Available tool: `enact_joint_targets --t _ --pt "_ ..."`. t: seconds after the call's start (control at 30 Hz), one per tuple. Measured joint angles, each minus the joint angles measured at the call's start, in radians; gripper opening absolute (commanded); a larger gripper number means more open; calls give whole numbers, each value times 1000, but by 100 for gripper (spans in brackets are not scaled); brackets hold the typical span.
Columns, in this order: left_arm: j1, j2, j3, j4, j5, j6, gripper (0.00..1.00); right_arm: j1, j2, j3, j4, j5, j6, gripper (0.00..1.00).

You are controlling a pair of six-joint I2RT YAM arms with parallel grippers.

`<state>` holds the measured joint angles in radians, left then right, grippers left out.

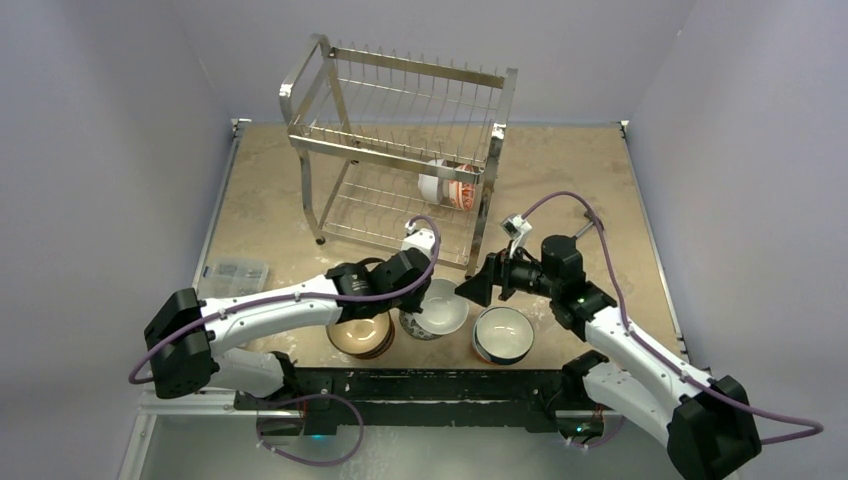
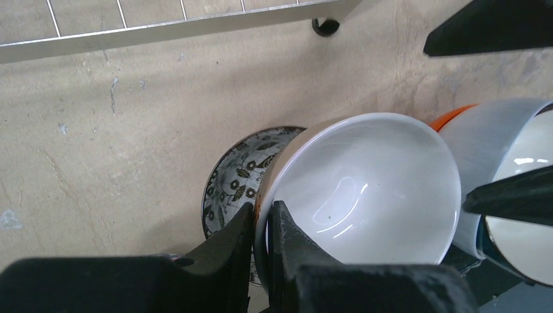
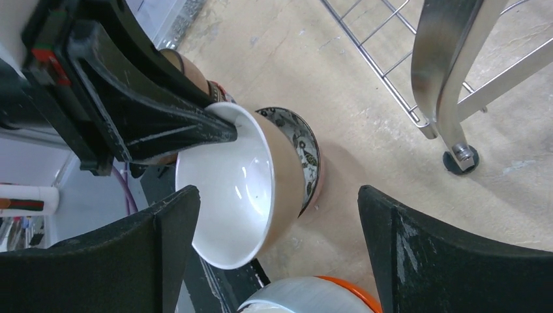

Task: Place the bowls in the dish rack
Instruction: Pick up the bowl from the center of the board.

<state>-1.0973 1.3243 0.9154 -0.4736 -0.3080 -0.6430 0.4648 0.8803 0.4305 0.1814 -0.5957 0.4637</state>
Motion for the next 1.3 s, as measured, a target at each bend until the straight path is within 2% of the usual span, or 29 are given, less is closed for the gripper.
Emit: enact_joint_targets --t 0.23,0.57,0.67,0.83,0.9,0.97,1.03,1.13,1.17,1.3 --pt "28 -3 10 24 0 -25 0 0 54 -5 25 -50 0 88" --pt "31 -14 50 44 -23 -27 0 0 67 -5 61 -72 7 76" --pt "31 -23 56 66 -23 -26 0 0 80 -5 67 -81 10 70" --pt "31 -25 69 82 -27 -21 2 0 82 -5 75 -85 16 51" --pt "31 -25 69 83 -29 -19 11 0 82 -5 78 -84 16 41" --pt "29 -25 69 90 -29 -19 26 0 87 -5 71 -67 19 28" --pt "26 -27 71 100 -15 -19 37 -3 100 -5 60 -37 15 17" --pt "16 -37 79 149 24 -34 58 -5 118 -5 40 -10 7 3" --pt "15 -42 82 167 34 -38 64 -4 121 -5 37 -8 7 0" --pt "32 -66 82 172 34 -44 85 0 120 -4 31 -19 -9 0"
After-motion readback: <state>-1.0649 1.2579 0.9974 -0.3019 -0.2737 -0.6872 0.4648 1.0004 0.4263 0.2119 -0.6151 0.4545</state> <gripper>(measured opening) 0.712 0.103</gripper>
